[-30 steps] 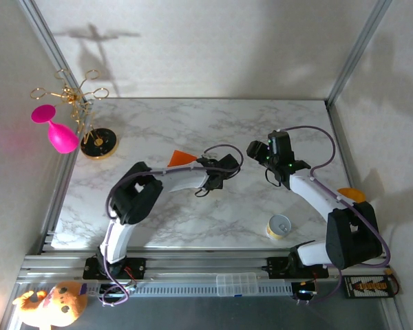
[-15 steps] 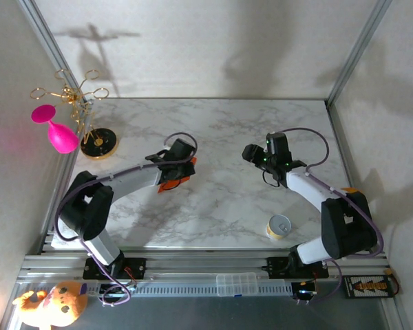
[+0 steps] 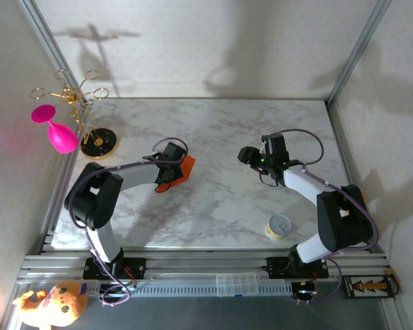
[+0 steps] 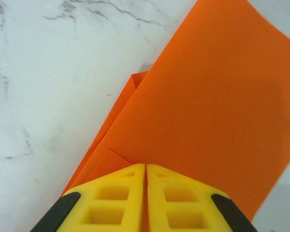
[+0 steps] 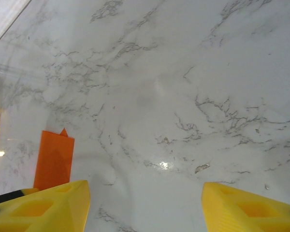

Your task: Fold a paper plane with a square sheet of paper (pick it up from the middle)

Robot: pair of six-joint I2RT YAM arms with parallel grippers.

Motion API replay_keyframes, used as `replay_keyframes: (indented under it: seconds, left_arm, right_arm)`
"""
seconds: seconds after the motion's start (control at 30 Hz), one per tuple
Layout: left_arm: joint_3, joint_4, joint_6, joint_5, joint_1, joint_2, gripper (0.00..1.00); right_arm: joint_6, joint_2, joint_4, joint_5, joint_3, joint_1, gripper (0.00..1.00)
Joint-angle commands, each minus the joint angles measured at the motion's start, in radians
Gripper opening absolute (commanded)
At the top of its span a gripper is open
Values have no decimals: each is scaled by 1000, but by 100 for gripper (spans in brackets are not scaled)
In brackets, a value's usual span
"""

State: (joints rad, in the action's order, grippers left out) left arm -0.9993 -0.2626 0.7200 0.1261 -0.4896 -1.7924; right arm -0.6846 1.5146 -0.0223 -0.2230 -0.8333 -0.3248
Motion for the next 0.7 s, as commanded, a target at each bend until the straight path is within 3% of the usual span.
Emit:
replay_keyframes:
  seconds: [0.0, 0.17, 0.33, 0.47, 0.67]
  left_arm:
    - [-15, -24, -22, 70, 8, -29, 10]
    - [-3, -12, -28, 40, 11, -50, 10]
    - [22, 64, -21, -158, -3, -58, 12]
    - [22, 121, 27, -278, -61, -66, 12]
    - [-1, 195, 143, -359, -173, -104, 12]
  right_arm:
    - [-9, 17, -16, -26, -27, 4, 63]
    - [-10, 34, -14, -38, -30, 3, 62]
    - [-16, 45, -17, -56, -30, 4, 62]
    - [-34, 50, -32, -83, -20, 4, 62]
    - [-103, 62, -33, -147, 1, -10, 60]
